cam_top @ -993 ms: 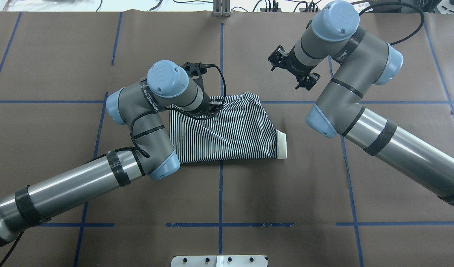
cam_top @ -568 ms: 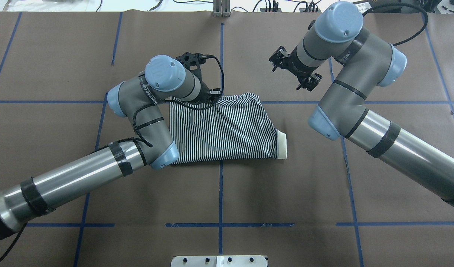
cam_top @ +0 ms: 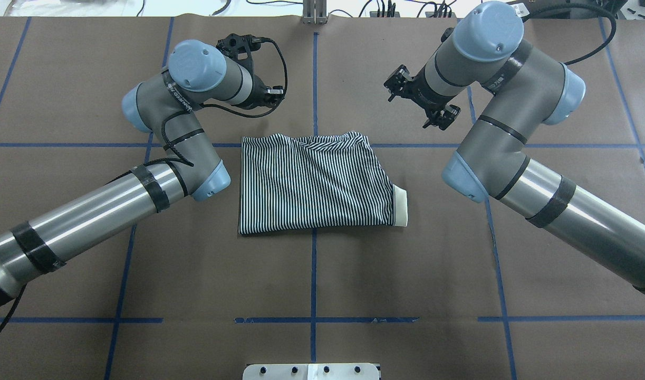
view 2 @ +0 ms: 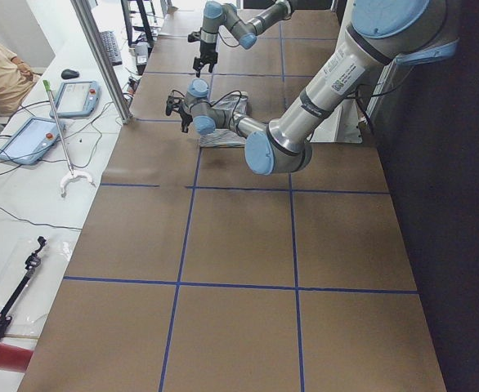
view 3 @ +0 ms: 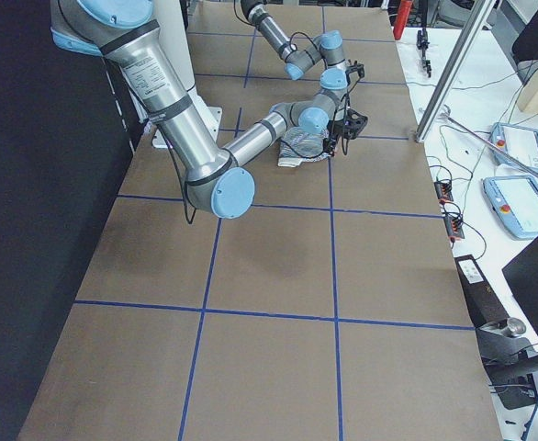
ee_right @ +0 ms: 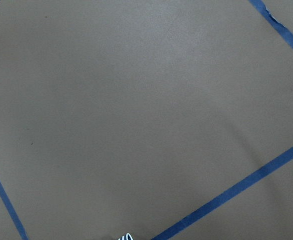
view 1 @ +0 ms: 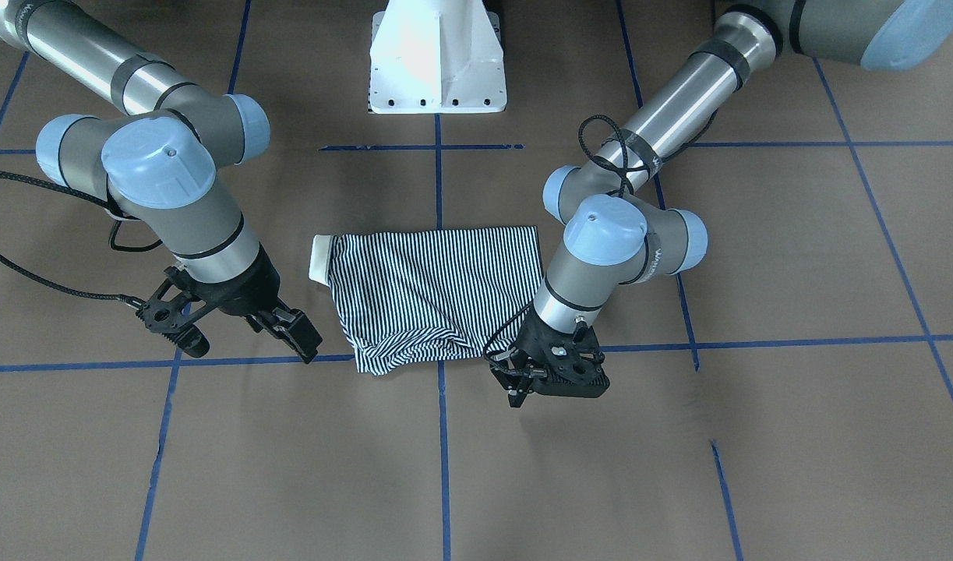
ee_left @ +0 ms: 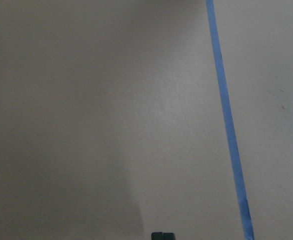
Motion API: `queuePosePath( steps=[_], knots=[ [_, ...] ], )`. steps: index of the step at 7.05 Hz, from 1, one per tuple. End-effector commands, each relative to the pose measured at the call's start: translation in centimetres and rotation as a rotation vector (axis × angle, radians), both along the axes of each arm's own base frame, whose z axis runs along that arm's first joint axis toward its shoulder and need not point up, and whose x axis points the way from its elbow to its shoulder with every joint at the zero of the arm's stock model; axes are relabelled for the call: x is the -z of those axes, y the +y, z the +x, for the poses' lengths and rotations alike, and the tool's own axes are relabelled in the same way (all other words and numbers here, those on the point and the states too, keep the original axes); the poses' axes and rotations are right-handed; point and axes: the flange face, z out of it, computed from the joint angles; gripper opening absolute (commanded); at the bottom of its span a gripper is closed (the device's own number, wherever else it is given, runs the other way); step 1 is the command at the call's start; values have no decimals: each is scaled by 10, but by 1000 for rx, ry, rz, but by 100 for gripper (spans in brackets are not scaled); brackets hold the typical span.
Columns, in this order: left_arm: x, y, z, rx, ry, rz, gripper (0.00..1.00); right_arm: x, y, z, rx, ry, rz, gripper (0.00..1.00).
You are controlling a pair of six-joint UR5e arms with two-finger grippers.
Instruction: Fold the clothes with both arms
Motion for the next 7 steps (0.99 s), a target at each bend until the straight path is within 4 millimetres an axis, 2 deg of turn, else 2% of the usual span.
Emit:
queuePosePath(
  steps=[1, 2, 3, 4, 5, 6, 7],
  knots=[
    [15, -1, -20, -62, 49, -14, 0, 8, 5, 8, -1, -12, 10, 100],
    [-3, 6, -49, -69, 54, -27, 0, -1, 16, 23, 2, -9, -5, 100],
    [-33, 16, -102, -80, 72, -36, 0, -19, 23, 48, 31, 3, 23, 100],
    [-63, 22, -164, -107, 50, 27, 0, -54, 24, 87, 92, 48, 85, 100],
    [-102, 30, -225, -118, -7, 101, 0, -95, 16, 135, 169, 98, 152, 100],
    [-133, 24, -282, -132, -55, 146, 0, -142, 12, 191, 233, 147, 205, 100],
    [-167, 18, -348, -135, -122, 210, 0, -181, 9, 260, 309, 168, 271, 100]
  ],
)
